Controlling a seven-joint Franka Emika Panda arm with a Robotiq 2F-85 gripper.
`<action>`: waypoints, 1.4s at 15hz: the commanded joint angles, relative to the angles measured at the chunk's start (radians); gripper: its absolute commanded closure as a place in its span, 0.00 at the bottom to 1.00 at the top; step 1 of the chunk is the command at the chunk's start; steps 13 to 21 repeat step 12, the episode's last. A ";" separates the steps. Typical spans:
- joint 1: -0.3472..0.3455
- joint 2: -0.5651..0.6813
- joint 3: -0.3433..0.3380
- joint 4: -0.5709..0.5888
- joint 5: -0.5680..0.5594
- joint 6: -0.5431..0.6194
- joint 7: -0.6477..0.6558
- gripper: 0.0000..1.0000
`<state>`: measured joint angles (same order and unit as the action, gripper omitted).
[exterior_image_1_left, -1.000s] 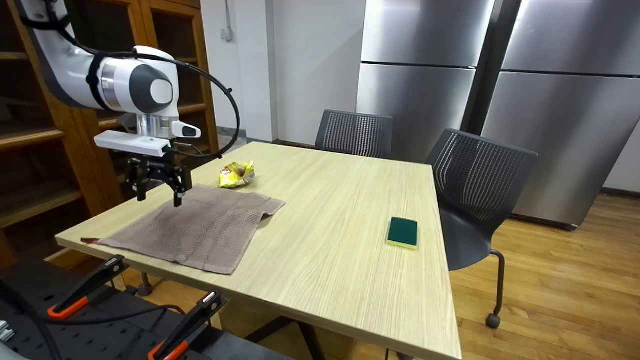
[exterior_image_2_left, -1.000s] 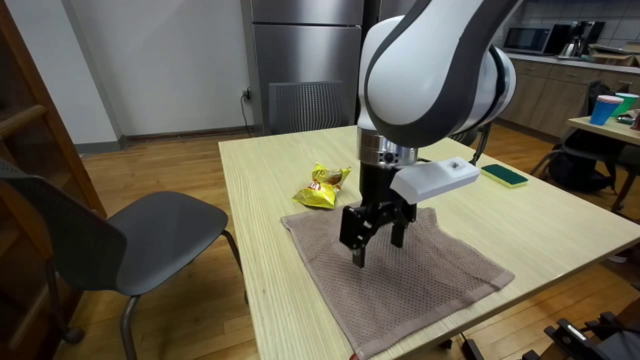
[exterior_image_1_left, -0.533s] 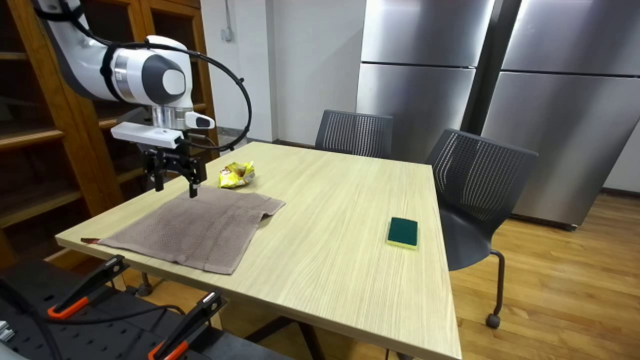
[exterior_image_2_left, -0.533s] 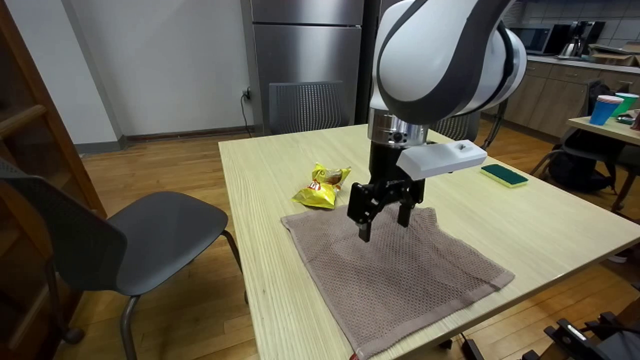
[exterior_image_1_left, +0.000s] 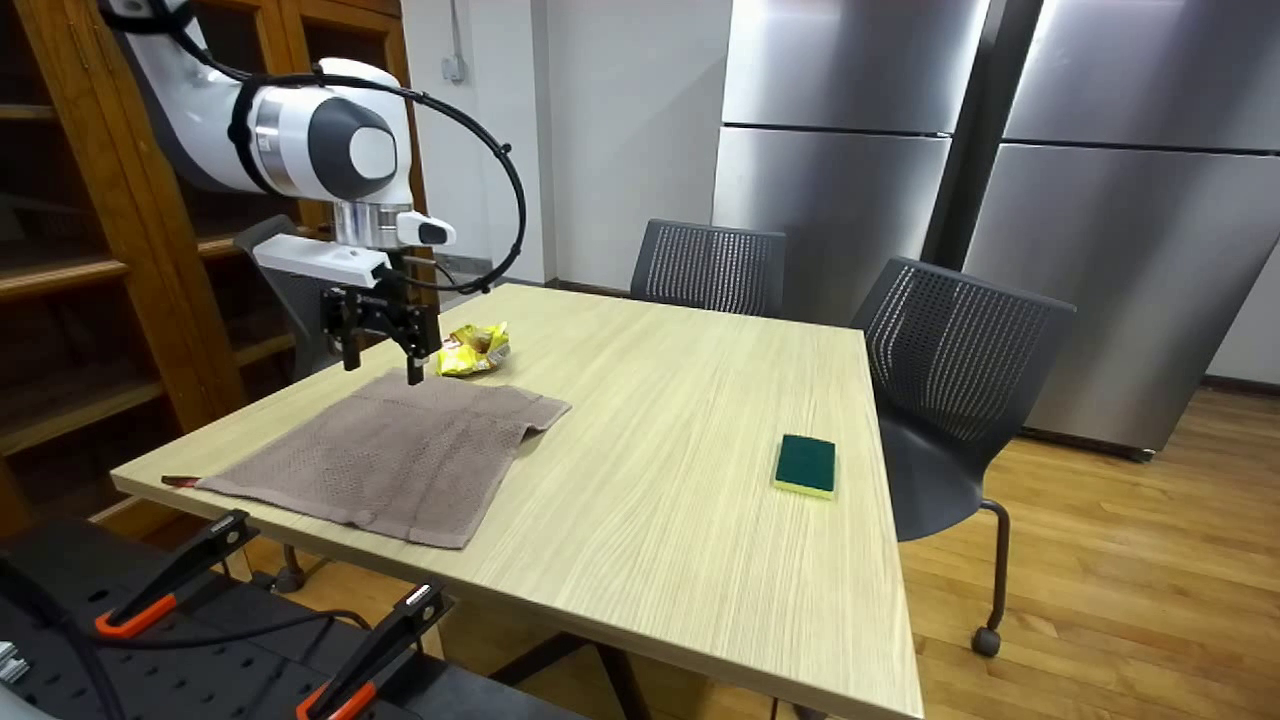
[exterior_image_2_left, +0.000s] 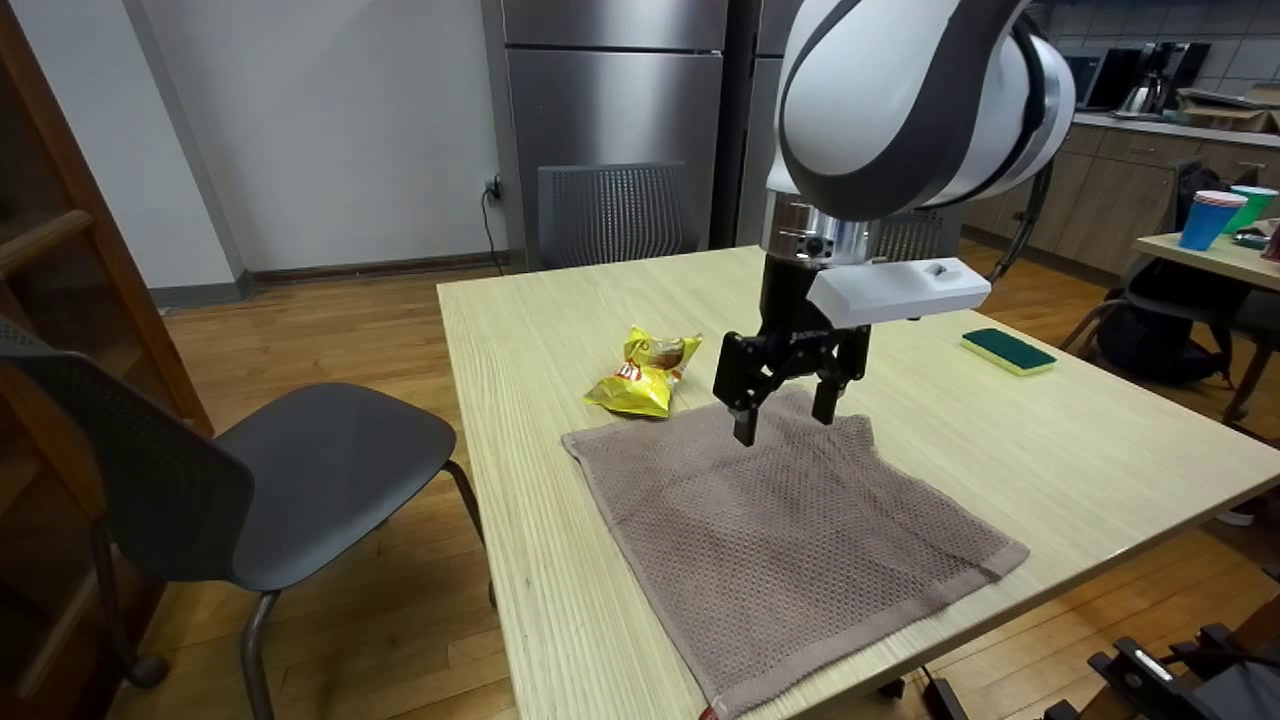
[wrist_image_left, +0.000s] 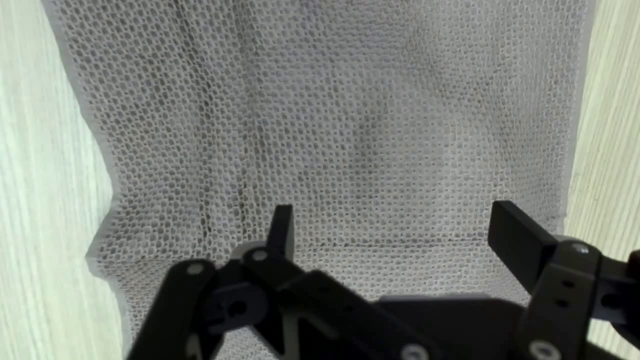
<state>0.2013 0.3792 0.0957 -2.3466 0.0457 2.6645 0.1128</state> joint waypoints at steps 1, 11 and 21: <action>-0.012 -0.001 0.003 0.001 -0.007 -0.002 0.008 0.00; -0.015 -0.002 -0.005 0.001 -0.007 -0.002 0.016 0.00; -0.015 -0.002 -0.005 0.001 -0.007 -0.002 0.016 0.00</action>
